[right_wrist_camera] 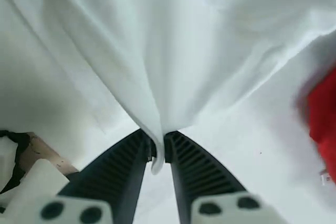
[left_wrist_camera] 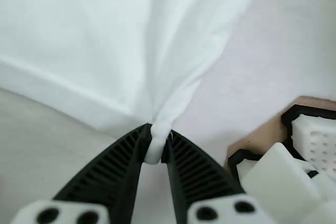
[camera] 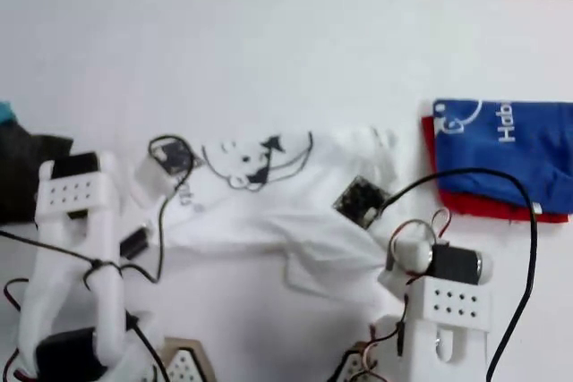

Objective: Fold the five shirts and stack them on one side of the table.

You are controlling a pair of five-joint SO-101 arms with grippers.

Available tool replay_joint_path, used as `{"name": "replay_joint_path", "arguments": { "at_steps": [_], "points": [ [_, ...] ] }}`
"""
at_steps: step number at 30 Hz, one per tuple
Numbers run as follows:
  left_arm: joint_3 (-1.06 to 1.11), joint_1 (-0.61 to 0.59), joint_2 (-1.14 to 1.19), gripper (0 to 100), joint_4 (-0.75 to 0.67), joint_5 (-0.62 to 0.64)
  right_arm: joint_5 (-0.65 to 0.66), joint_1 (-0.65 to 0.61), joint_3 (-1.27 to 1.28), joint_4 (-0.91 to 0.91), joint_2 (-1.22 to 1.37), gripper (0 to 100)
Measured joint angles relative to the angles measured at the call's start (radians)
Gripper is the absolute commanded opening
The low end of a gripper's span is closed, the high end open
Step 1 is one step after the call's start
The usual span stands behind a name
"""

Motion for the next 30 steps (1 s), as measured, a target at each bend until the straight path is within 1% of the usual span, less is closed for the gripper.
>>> {"name": "replay_joint_path", "arguments": {
  "at_steps": [1, 3, 4, 6, 8, 10, 14, 16, 19, 20, 21, 22, 23, 24, 25, 26, 27, 28, 30],
  "points": [
    [0.000, 0.000, 0.000, 3, 0.000, 0.000, 0.000, 0.000, 0.000, -0.002, 0.000, 2.5],
    [0.000, 0.000, 0.000, 8, 0.000, 0.000, 0.000, 0.000, 0.000, -0.002, 0.000, 3.9],
    [0.000, 0.000, -0.003, 11, 0.000, 0.000, -0.002, 0.000, 0.000, -0.002, 0.000, 6.7],
    [0.000, 0.000, -0.005, 17, 0.000, 0.000, -0.002, 0.000, 0.000, 0.002, 0.000, 15.5],
    [-0.020, 0.000, -0.005, 22, 0.006, 0.000, -0.002, 0.000, 0.000, 0.028, 0.000, 23.1],
    [-0.069, 0.000, -0.005, 23, 0.032, 0.000, 0.006, 0.000, 0.000, 0.041, 0.000, 25.5],
    [-0.238, 0.000, -0.005, 23, 0.127, 0.000, 0.035, 0.000, -0.055, 0.081, 0.000, 25.1],
    [-0.347, 0.000, -0.005, 23, 0.167, 0.000, 0.038, 0.000, -0.137, 0.117, 0.000, 25.2],
    [-0.488, 0.000, -0.005, 23, 0.186, 0.011, 0.038, 0.000, -0.307, 0.173, 0.000, 24.8],
    [-0.519, 0.000, -0.005, 22, 0.184, 0.029, 0.034, 0.000, -0.370, 0.181, 0.000, 23.1],
    [-0.535, 0.000, -0.005, 20, 0.184, 0.052, 0.011, 0.000, -0.430, 0.181, 0.000, 19.3],
    [-0.543, 0.000, -0.003, 17, 0.169, 0.075, -0.025, 0.000, -0.474, 0.163, 0.000, 13.1],
    [-0.548, 0.006, 0.012, 12, 0.147, 0.100, -0.066, 0.000, -0.496, 0.129, -0.002, 5.3],
    [-0.552, 0.017, 0.037, 5, 0.126, 0.126, -0.114, 0.000, -0.499, 0.083, 0.005, 0.1],
    [-0.555, 0.031, 0.072, 1, 0.106, 0.152, -0.164, 0.000, -0.499, 0.025, 0.025, 3.3],
    [-0.560, 0.044, 0.114, 4, 0.081, 0.181, -0.216, 0.000, -0.485, -0.041, 0.051, 2.7],
    [-0.563, 0.057, 0.166, 4, 0.054, 0.216, -0.261, 0.002, -0.465, -0.110, 0.086, 1.8],
    [-0.563, 0.066, 0.218, 2, 0.031, 0.255, -0.288, -0.002, -0.442, -0.173, 0.130, 2.3],
    [-0.563, 0.098, 0.333, 3, -0.014, 0.310, -0.315, -0.041, -0.402, -0.290, 0.242, 2.2]
  ]
}}
